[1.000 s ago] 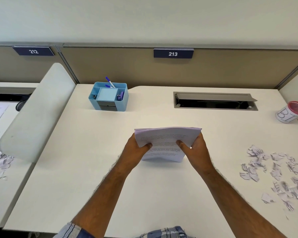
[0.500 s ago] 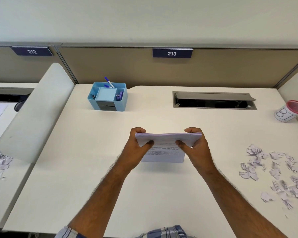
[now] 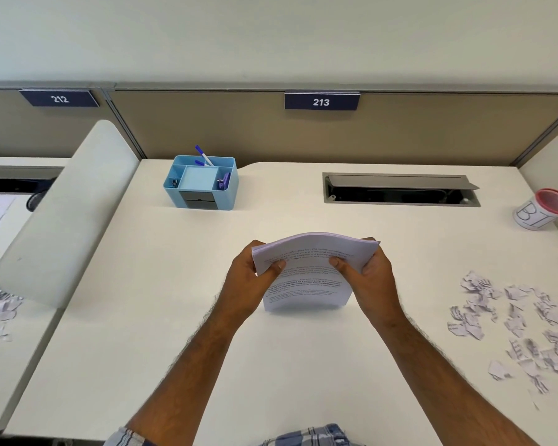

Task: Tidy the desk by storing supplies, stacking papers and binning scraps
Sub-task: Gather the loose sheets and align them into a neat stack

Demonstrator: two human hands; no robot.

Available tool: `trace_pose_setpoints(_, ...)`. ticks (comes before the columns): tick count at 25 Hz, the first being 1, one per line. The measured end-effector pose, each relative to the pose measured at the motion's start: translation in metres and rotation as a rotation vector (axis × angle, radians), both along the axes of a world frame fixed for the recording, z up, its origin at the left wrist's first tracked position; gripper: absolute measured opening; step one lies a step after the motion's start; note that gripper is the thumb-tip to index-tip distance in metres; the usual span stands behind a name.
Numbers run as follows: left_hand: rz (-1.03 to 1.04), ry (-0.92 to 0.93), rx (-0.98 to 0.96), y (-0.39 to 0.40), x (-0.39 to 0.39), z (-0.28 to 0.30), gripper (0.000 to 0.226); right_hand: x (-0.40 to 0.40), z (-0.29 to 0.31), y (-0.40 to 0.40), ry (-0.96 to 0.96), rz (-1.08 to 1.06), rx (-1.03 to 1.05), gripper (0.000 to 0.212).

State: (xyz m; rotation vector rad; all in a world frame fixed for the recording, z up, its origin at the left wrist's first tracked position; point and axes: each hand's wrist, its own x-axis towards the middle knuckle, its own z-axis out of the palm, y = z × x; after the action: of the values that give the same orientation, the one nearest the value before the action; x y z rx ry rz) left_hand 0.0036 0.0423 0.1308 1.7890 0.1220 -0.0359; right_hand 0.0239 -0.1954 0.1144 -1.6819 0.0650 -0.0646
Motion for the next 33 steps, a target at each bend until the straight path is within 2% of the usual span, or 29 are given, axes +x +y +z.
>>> trace_pose_setpoints(8, 0.004, 0.022, -0.013, -0.009, -0.001, -0.004, 0.017, 0.001, -0.006, 0.003, 0.019, 0.005, 0.008, 0.034)
trace_pose_setpoints(14, -0.048, 0.078, -0.017, -0.007, 0.003, -0.005, 0.025, 0.007, -0.016, -0.004, 0.076, 0.029, 0.005, 0.047)
trace_pose_setpoints(21, -0.023, 0.083, -0.037, -0.010, 0.008, -0.001, 0.027, 0.013, -0.024, -0.005, 0.116, 0.063, -0.006, 0.035)
trace_pose_setpoints(27, 0.012, 0.113, -0.127, -0.013, 0.003, -0.007, 0.027, 0.009, -0.028, -0.001, 0.120, 0.057, -0.032, 0.040)
trace_pose_setpoints(33, 0.058, 0.100, -0.165, -0.015, 0.002, -0.012, 0.025, 0.009, -0.029, 0.002, 0.099, 0.032, -0.003, 0.036)
